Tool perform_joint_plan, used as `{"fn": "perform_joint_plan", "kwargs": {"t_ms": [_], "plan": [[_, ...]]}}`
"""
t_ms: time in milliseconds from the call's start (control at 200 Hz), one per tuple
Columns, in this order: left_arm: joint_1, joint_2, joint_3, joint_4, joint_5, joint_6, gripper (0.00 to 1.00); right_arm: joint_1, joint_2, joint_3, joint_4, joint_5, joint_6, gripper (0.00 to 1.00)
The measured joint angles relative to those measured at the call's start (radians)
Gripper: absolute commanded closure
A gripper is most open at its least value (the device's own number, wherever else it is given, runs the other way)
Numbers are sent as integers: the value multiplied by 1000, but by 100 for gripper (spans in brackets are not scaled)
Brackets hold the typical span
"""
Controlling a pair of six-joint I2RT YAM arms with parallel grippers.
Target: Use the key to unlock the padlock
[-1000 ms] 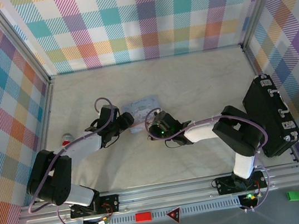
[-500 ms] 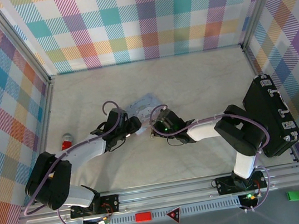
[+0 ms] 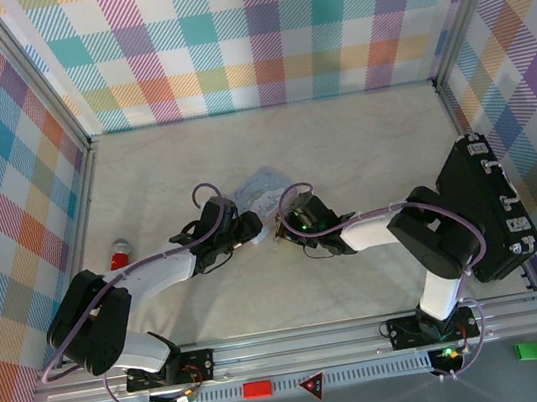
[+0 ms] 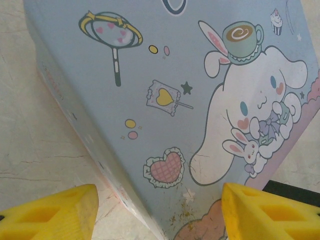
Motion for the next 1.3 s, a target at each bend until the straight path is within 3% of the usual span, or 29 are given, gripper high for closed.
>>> {"fn": "perform_joint_plan", "kwargs": {"t_ms": [705,1300], "plan": [[0,0,-2,2,4,-25,36,-9,0,42,-56,-32,82,100],[-3,4,-2,9,6,-30,36,-14,0,69,-88,31,212,100]]}}
